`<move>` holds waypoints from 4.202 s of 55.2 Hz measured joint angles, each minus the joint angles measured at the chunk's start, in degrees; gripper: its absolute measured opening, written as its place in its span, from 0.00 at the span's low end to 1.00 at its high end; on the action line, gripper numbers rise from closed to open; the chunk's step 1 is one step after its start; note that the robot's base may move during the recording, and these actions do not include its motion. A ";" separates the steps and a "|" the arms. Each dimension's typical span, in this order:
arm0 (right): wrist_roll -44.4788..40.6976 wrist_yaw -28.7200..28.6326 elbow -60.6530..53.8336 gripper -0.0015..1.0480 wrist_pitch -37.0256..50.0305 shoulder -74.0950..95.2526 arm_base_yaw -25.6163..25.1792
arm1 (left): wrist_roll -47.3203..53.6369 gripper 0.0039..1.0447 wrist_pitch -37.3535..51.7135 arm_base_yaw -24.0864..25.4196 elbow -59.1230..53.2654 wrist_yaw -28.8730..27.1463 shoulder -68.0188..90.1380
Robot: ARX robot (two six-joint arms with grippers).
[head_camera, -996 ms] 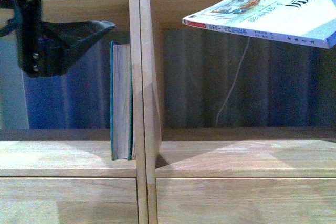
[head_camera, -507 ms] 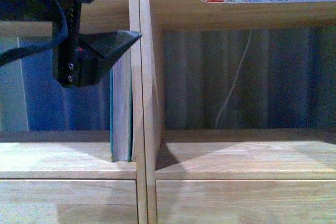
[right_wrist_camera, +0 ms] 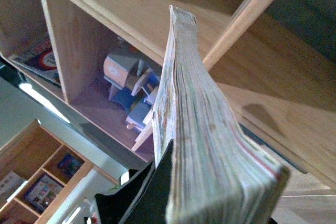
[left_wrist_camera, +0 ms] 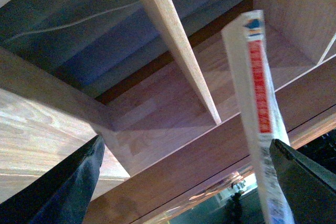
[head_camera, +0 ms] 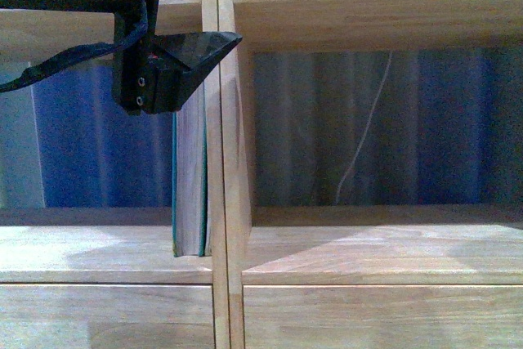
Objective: Organize books on shelf
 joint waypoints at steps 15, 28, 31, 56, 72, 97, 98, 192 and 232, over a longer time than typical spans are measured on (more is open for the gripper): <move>-1.51 3.52 -2.21 0.07 -1.11 -1.38 3.67 | 1.27 0.93 -1.18 -0.79 0.77 -1.51 0.52; -4.55 4.87 -2.23 0.07 -1.57 1.70 8.68 | 3.45 0.93 -2.60 -3.02 2.56 -0.83 0.55; -5.18 4.07 -2.23 0.07 -1.84 2.95 9.44 | 4.00 0.93 -2.91 -3.78 2.64 -0.33 0.55; -5.27 3.52 -2.19 0.07 -1.75 3.63 7.72 | 6.47 0.93 -3.50 -3.56 2.67 -1.68 0.55; -5.27 3.58 -2.19 0.07 -1.70 3.37 7.85 | 10.56 0.52 -3.85 -3.56 2.67 -5.95 0.61; -4.59 3.72 -2.19 0.07 -1.95 2.27 8.96 | 7.82 0.06 -1.97 -3.54 2.67 -7.45 0.15; -4.59 3.74 -2.19 0.07 -1.95 2.27 8.96 | 7.82 0.06 -1.97 -3.54 2.67 -7.45 0.13; -44.83 16.15 -14.80 0.87 9.79 5.77 -12.31 | 61.94 0.06 -27.32 33.07 -9.62 0.96 -26.93; -62.80 16.59 -40.02 0.03 2.34 -14.78 -9.64 | 66.64 0.06 8.96 50.21 -12.33 23.26 -4.42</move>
